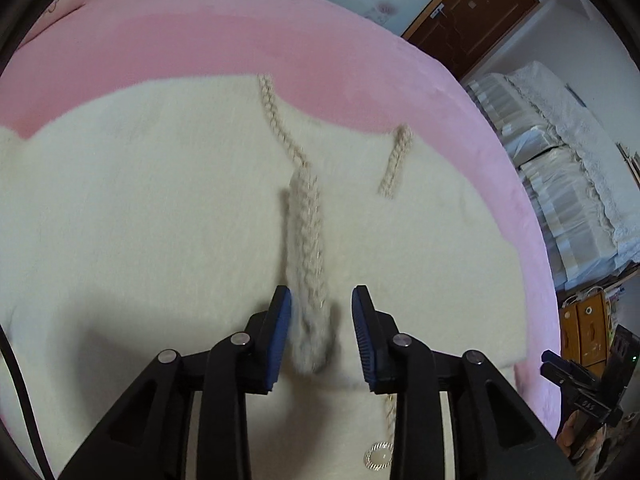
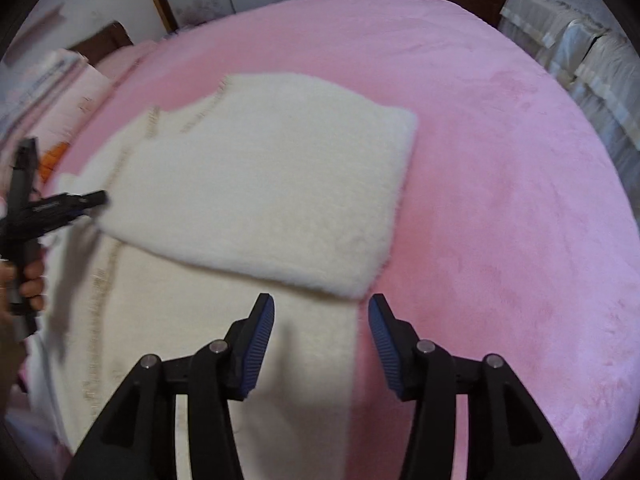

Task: Fold large clothes
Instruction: 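Grasp the braided front edge with the left tool and fold that side panel over the body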

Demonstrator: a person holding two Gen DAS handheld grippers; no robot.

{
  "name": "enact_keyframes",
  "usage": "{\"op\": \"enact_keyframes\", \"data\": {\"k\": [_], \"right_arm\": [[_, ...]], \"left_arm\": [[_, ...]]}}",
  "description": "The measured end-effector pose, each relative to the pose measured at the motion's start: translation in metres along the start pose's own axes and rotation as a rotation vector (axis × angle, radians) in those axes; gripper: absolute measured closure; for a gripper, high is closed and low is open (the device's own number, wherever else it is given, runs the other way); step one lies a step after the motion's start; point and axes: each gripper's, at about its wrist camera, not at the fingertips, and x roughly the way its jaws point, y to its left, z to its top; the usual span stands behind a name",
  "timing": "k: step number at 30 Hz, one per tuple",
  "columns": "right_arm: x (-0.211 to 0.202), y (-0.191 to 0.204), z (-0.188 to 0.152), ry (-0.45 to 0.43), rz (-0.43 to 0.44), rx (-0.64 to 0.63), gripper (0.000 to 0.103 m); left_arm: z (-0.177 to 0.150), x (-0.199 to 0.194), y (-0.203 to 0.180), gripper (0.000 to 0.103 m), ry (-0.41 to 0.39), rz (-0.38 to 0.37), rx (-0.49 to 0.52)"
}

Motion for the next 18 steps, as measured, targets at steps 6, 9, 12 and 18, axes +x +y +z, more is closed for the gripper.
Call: {"op": "enact_keyframes", "data": {"k": [6, 9, 12, 18], "right_arm": [[0.021, -0.027, 0.051, -0.052, -0.050, 0.149, 0.043], [0.050, -0.049, 0.080, -0.037, -0.073, 0.234, 0.043], [0.079, -0.065, 0.095, 0.007, -0.092, 0.293, 0.043], [0.105, -0.063, 0.109, 0.013, -0.117, 0.246, 0.084]], "left_arm": [[0.022, 0.034, -0.022, 0.073, 0.031, 0.084, 0.006], [0.030, 0.048, -0.025, 0.073, 0.044, 0.118, 0.011], [0.035, 0.053, -0.035, 0.084, 0.029, 0.173, 0.060], [0.038, 0.033, -0.053, 0.091, -0.099, 0.234, 0.136]]}}
